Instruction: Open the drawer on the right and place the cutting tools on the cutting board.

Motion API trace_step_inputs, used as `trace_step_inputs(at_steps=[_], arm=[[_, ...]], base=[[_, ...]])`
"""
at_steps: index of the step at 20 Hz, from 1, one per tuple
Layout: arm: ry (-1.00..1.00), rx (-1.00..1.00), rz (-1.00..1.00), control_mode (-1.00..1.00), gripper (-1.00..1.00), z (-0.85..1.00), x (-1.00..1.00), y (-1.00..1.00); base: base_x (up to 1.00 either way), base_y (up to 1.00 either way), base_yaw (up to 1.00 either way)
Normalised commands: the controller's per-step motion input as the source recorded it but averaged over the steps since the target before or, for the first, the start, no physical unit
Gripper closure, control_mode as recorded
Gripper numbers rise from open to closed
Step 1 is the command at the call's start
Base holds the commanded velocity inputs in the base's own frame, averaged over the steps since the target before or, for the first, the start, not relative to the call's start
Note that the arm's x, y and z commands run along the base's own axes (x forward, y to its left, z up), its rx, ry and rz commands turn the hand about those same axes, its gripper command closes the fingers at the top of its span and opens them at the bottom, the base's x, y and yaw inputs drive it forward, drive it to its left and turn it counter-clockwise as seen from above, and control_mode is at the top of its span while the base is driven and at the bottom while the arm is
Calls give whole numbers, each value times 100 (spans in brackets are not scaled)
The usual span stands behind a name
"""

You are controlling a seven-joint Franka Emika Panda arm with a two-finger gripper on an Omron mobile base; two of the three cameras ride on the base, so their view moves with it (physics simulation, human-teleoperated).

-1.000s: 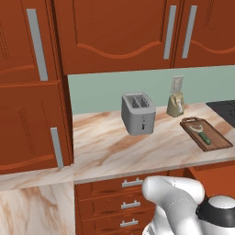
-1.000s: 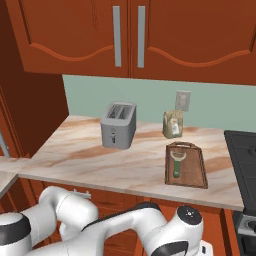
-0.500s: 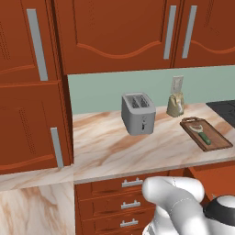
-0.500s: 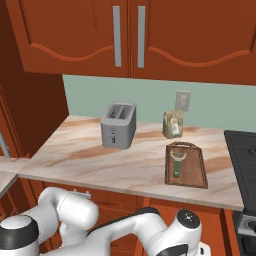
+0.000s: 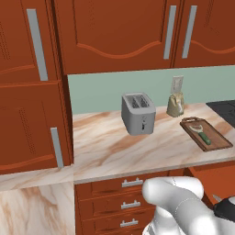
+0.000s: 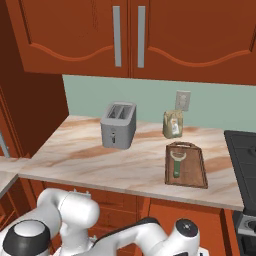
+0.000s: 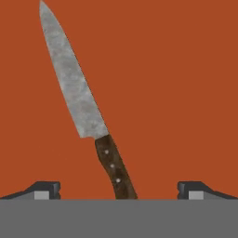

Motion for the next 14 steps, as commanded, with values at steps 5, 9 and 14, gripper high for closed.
trace_step_inputs(at_steps=[5, 9, 14], arm=[[0, 0, 1, -100, -100, -12, 6, -1], [1, 0, 0, -100, -100, -26, 0, -6], [0, 0, 0, -100, -100, -22, -18, 0]], base=[[0, 0, 0], [0, 0, 0], [0, 0, 0]])
